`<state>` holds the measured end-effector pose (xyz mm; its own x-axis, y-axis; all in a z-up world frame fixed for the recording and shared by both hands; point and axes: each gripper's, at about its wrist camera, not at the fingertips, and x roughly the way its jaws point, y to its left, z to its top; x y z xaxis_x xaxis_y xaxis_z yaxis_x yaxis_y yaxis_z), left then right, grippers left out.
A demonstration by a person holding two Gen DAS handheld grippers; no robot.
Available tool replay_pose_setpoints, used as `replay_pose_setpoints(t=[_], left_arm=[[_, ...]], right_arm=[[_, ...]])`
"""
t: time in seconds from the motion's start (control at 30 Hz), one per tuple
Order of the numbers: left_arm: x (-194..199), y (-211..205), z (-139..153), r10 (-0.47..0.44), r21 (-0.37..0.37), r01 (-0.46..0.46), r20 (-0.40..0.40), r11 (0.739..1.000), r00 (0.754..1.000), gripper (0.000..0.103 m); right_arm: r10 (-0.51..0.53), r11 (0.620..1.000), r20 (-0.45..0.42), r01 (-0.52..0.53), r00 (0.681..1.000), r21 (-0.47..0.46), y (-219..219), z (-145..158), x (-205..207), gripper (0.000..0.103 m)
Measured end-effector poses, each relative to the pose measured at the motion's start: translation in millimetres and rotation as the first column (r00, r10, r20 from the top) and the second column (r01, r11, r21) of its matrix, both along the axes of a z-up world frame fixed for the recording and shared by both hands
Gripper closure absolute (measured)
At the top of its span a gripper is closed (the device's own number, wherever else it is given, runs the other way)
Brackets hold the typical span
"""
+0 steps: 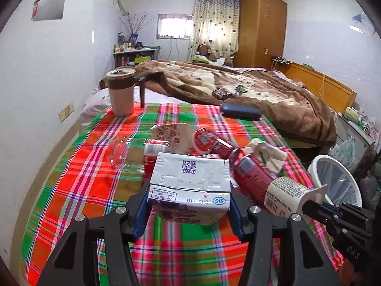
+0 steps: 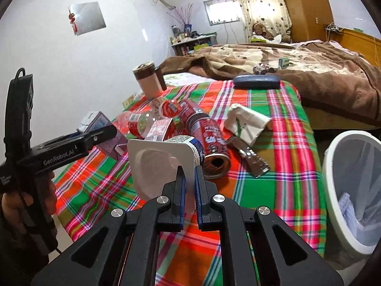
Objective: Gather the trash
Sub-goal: 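Carry the milk carton and yogurt cup over the trash bin with both tools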
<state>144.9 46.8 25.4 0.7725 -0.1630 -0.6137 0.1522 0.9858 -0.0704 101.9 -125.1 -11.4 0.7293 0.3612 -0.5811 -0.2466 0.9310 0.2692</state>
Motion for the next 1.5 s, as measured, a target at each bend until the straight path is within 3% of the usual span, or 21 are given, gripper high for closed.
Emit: replay_pose_setpoints(t=[0.43, 0.8, 1.17, 1.5], left_arm=[[-22.0, -60.9, 15.7, -0.124, 0.019, 0.123, 0.028, 0.992, 0.992, 0.047], [-30.8, -125.7, 19.9, -0.239, 0.015, 0.238, 0.031, 0.971, 0.971, 0.047], [-39.6, -199.9, 18.7, -0.373, 0.016, 0.373, 0.029, 0.928, 0.927, 0.047], [-32.0, -259.9, 4.2, -0.472, -0.008, 0.472, -0.026, 0.882, 0.881, 0.047]], right_arm=[[-0.123, 0.992, 0.056, 0.123, 0.991, 0.002, -50.4, 17.4, -25.3, 0.096], [-0.268, 0.963, 0.083, 0.269, 0.960, 0.000, -105.2, 24.7, -44.1, 0.096], [-0.392, 0.919, 0.085, 0.395, 0.916, -0.018, -148.9, 23.7, -58.5, 0.096], [-0.482, 0.874, 0.032, 0.484, 0.875, -0.046, -186.6, 7.7, -54.9, 0.096]])
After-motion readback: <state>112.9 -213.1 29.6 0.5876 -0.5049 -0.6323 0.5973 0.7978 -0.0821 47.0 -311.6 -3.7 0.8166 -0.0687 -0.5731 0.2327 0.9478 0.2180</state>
